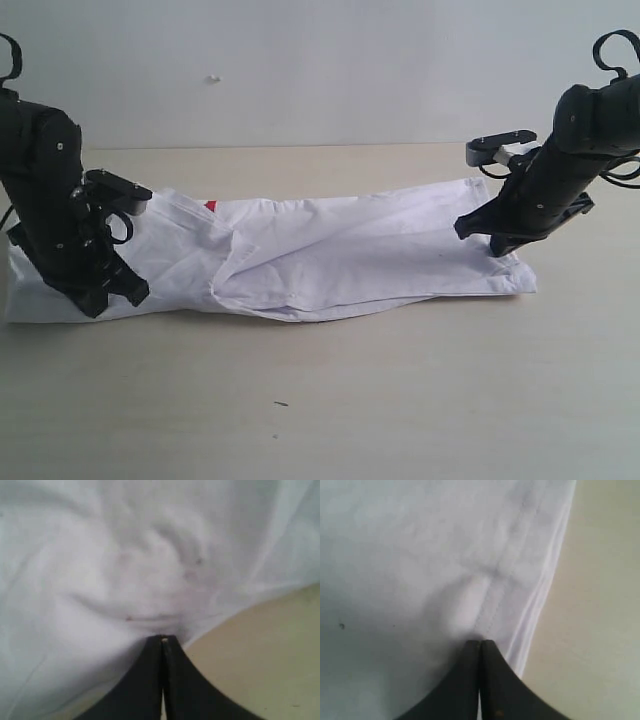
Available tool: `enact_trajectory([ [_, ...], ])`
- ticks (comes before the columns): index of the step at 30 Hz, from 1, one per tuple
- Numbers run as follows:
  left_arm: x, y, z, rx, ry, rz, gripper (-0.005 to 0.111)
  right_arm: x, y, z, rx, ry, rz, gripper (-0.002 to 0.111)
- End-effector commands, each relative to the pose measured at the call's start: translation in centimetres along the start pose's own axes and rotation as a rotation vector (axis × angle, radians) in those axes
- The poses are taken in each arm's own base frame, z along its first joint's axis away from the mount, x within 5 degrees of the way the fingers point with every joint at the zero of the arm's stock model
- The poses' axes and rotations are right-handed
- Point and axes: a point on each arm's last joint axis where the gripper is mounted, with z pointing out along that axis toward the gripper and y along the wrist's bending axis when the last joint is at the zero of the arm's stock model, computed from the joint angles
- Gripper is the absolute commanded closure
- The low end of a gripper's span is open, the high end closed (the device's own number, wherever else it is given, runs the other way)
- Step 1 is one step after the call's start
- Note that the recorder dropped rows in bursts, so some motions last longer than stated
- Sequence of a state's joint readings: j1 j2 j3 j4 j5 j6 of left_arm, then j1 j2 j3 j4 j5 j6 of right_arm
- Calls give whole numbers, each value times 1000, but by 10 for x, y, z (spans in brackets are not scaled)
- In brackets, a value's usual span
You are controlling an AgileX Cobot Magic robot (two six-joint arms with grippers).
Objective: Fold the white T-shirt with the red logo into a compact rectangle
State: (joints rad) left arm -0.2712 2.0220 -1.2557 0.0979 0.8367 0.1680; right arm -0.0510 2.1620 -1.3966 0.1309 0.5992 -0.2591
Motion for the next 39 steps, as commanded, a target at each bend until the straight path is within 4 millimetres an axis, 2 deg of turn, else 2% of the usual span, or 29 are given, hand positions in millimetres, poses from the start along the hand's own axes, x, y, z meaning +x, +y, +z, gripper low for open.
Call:
enact_trajectory([
  [1, 4, 0, 2, 3, 20, 19, 107, 1, 3, 0, -10, 5, 6, 108],
  [6, -1, 3, -34, -30, -140, 18, 107, 1, 2, 1, -8, 0, 6, 108],
  [7, 0, 5, -36, -45, -191, -25, 107, 1, 2, 3, -9, 5, 6, 108],
  [9, 4, 8, -29, -51, -231, -76, 107, 3, 2, 5, -11, 15, 7, 108],
  [10, 10, 7, -15, -50, -211, -70, 107, 4, 2, 9, -13, 27, 5, 108],
  [14, 20, 6, 11, -56, -82, -41, 107, 7, 2, 16, -13, 51, -2, 108],
  [21, 37, 4, 12, -35, 106, 33, 107, 7, 1, 16, -1, 44, -15, 108],
  [24, 37, 4, 8, -38, 94, 31, 107, 7, 1, 16, -4, 46, -9, 108],
  [31, 26, 12, -33, -84, -200, -1, 107, 7, 1, 16, -3, 44, -9, 108],
  [34, 25, 20, -30, -89, -308, -58, 107, 7, 1, 16, -3, 44, -9, 108],
  [39, 15, 21, -5, -75, -488, -176, 107, 7, 1, 16, -4, 46, -9, 108],
])
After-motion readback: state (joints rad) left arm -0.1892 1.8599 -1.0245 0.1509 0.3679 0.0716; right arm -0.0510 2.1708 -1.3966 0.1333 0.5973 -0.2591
